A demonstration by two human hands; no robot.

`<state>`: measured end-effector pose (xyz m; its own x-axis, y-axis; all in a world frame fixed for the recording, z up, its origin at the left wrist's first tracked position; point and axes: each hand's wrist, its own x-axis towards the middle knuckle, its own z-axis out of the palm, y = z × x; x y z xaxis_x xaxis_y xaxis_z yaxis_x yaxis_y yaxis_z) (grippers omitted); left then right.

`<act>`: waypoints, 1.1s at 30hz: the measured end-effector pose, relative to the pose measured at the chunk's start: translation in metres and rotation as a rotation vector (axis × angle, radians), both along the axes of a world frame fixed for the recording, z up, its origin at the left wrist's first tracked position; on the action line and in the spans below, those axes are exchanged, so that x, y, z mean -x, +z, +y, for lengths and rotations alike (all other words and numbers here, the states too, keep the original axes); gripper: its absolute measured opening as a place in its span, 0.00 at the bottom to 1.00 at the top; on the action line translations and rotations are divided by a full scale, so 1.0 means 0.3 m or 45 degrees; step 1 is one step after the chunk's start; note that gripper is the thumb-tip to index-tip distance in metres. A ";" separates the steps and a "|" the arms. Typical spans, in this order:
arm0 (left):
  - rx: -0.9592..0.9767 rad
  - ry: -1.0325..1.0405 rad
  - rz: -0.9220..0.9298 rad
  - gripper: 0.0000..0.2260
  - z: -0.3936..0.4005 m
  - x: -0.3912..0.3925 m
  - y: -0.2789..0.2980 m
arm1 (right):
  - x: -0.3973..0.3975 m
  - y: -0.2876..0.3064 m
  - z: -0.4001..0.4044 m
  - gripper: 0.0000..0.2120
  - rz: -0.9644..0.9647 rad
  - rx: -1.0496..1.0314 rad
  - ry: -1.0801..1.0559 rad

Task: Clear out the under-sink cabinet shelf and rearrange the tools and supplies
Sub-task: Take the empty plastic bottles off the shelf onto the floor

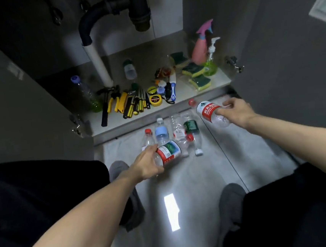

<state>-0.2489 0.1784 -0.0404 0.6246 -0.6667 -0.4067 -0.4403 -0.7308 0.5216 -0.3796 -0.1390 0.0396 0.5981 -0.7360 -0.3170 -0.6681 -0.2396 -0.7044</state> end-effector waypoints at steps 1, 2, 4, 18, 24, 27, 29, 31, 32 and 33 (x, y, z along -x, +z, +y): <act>-0.028 -0.042 0.002 0.36 0.010 0.037 -0.015 | 0.026 -0.011 0.012 0.28 0.028 -0.014 0.033; -0.048 -0.088 0.021 0.36 0.015 0.076 -0.030 | 0.054 -0.018 0.026 0.27 0.056 -0.023 0.064; -0.071 -0.158 0.084 0.37 0.016 0.142 -0.060 | 0.097 -0.029 0.048 0.24 0.092 -0.033 0.101; -0.154 -0.348 -0.240 0.32 0.002 0.224 -0.157 | 0.205 -0.202 0.121 0.26 0.367 0.065 -0.028; -0.164 -0.220 -0.159 0.22 -0.010 0.215 -0.174 | 0.228 -0.410 0.305 0.40 0.604 -0.099 0.122; -0.191 -0.160 -0.099 0.20 0.000 0.196 -0.170 | 0.211 -0.465 0.362 0.47 0.600 -0.196 0.158; -0.203 -0.126 -0.092 0.17 0.006 0.178 -0.172 | 0.186 -0.479 0.368 0.44 0.599 -0.226 0.167; -0.221 -0.103 -0.107 0.13 0.001 0.159 -0.171 | 0.161 -0.479 0.355 0.35 0.607 -0.151 0.177; -0.234 -0.088 -0.114 0.12 -0.005 0.145 -0.168 | 0.145 -0.473 0.344 0.31 0.604 -0.092 0.182; -0.253 -0.072 -0.115 0.12 -0.014 0.128 -0.165 | 0.126 -0.465 0.330 0.27 0.589 -0.043 0.184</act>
<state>-0.2872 0.1742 -0.0900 0.6286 -0.6141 -0.4773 -0.5218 -0.7880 0.3267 -0.4173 -0.0399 -0.0999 0.4843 -0.6403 -0.5963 -0.8746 -0.3353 -0.3503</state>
